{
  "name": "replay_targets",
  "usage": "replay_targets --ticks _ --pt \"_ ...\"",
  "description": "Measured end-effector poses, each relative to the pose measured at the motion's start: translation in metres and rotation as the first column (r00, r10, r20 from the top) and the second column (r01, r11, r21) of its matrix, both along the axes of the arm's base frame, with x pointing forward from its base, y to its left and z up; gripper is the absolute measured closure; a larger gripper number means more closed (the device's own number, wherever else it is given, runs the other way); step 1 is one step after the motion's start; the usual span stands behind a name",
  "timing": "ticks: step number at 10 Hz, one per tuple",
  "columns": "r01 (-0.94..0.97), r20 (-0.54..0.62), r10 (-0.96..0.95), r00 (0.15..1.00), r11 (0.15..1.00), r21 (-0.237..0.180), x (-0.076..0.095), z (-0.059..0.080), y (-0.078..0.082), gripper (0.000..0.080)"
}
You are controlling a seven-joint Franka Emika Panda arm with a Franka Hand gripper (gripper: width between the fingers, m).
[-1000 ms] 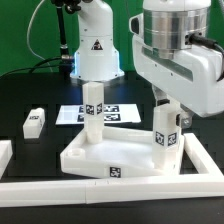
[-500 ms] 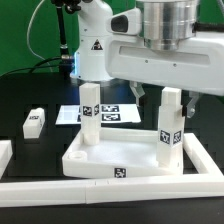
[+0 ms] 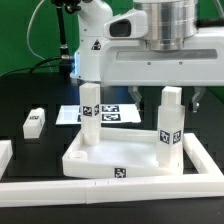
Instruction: Assemble desk
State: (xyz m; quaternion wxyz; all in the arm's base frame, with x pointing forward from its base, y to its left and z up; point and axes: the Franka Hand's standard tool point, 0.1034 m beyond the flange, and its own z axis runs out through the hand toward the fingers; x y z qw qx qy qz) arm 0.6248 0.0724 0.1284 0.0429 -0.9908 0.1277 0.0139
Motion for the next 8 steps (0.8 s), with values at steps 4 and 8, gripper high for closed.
replay_targets --ticks 4,8 --pt "-0.264 0.056 0.265 0.963 0.964 -0.018 -0.005 -0.010 -0.004 0.0150" --pt "-0.446 0.057 0.448 0.892 0.894 -0.040 -0.003 -0.016 0.010 0.0150"
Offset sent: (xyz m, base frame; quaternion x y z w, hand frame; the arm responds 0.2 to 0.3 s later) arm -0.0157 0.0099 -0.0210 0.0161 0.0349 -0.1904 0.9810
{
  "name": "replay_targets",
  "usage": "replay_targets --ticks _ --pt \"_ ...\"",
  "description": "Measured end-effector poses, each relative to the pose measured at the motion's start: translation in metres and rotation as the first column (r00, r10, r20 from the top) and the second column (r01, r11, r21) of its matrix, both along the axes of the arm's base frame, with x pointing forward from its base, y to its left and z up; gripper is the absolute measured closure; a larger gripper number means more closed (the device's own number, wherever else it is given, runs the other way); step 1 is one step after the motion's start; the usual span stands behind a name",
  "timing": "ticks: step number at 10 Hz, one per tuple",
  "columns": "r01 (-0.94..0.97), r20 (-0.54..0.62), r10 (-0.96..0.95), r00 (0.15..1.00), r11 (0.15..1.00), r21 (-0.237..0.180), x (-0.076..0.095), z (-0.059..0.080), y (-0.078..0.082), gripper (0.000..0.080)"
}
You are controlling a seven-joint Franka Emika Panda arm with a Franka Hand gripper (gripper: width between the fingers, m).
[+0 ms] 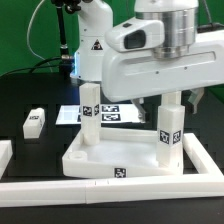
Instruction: Assemble desk
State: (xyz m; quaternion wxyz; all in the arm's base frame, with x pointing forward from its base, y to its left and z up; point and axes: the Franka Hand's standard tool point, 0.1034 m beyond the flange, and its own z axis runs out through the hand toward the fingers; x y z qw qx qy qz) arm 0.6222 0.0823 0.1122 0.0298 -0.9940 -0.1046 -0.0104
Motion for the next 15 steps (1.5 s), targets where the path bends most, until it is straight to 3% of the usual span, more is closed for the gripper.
replay_targets --ticks 4,6,11,12,15 --pt "0.030 -0.001 -0.030 1.000 1.000 -0.001 -0.0002 -0.0009 0.0010 0.0163" --pt "0.192 -0.012 -0.192 0.981 0.981 -0.001 -0.0004 -0.0014 0.0007 0.0518" --pt "0.520 -0.033 -0.519 0.854 0.854 0.001 -0.0002 -0.0019 0.0030 0.0514" --pt "0.655 -0.033 -0.654 0.755 0.756 0.005 0.0025 -0.0026 0.0075 0.0514" --pt "0.830 -0.073 -0.827 0.558 0.557 0.026 0.0084 -0.0022 0.0047 0.0512"
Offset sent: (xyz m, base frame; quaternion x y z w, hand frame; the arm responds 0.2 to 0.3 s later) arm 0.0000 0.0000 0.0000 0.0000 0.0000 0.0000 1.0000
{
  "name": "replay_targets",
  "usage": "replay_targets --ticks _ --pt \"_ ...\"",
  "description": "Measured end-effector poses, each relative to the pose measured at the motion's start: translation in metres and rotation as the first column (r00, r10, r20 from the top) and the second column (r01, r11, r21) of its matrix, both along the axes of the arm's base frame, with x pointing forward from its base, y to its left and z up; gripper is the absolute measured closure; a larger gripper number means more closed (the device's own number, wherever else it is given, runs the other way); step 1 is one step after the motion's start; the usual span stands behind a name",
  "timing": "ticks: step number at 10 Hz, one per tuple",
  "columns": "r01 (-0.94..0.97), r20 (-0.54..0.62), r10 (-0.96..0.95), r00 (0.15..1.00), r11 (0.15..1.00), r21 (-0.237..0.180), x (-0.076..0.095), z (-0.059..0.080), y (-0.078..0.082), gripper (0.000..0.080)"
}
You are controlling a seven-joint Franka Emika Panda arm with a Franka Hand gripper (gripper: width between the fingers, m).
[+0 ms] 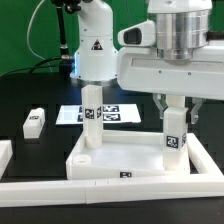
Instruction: Assemble desk
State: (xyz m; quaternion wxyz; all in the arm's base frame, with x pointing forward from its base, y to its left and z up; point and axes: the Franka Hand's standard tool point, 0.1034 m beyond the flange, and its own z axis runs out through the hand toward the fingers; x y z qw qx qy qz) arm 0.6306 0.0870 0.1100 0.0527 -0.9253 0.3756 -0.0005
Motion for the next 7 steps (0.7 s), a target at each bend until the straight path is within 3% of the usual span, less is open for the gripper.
replay_targets --ticks 2,7 --pt "0.204 -0.025 -0.203 0.979 0.978 0.050 0.000 -0.001 0.002 0.0512" --pt "0.627 -0.072 -0.623 0.779 0.776 0.070 0.006 -0.001 0.022 0.0511"
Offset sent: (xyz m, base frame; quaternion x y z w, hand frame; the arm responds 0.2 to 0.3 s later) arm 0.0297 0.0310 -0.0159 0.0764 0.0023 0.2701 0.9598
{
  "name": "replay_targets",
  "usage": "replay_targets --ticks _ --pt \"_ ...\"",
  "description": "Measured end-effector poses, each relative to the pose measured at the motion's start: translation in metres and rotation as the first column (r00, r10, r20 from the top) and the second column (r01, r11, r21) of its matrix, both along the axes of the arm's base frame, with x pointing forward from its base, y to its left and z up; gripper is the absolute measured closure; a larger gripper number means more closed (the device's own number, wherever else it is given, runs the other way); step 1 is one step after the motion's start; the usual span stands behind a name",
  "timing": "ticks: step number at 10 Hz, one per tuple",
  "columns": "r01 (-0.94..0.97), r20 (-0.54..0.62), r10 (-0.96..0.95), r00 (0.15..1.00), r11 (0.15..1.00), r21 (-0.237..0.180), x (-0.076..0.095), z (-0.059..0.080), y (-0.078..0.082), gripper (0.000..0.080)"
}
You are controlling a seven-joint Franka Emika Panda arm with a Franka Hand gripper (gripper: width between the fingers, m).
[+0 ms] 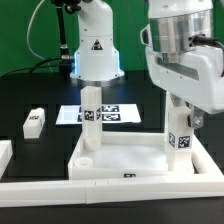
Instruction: Assemble desk
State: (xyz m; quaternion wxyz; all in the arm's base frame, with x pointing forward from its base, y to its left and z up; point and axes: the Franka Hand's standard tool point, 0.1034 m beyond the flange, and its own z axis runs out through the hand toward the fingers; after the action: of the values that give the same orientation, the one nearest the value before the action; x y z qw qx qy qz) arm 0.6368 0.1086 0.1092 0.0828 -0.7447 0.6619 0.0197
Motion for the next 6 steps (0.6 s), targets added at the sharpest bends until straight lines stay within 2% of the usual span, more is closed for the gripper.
replay_targets --ticks 2,3,4,5,6 --pt "0.036 -0.003 -0.036 0.999 0.999 0.006 -0.0005 -0.0008 -0.0003 0.0511" --pt "0.018 -0.001 -0.018 1.000 1.000 0.004 -0.0005 -0.0009 -0.0004 0.0431" --pt "-0.116 0.017 0.116 0.993 0.993 -0.019 -0.0004 0.0000 -0.0022 0.0250" --pt "-0.283 0.038 0.285 0.958 0.958 -0.049 0.0004 0.0026 -0.0033 0.0250" --pt "-0.438 0.051 0.442 0.896 0.896 -0.075 0.0005 0.0040 -0.0011 0.0171"
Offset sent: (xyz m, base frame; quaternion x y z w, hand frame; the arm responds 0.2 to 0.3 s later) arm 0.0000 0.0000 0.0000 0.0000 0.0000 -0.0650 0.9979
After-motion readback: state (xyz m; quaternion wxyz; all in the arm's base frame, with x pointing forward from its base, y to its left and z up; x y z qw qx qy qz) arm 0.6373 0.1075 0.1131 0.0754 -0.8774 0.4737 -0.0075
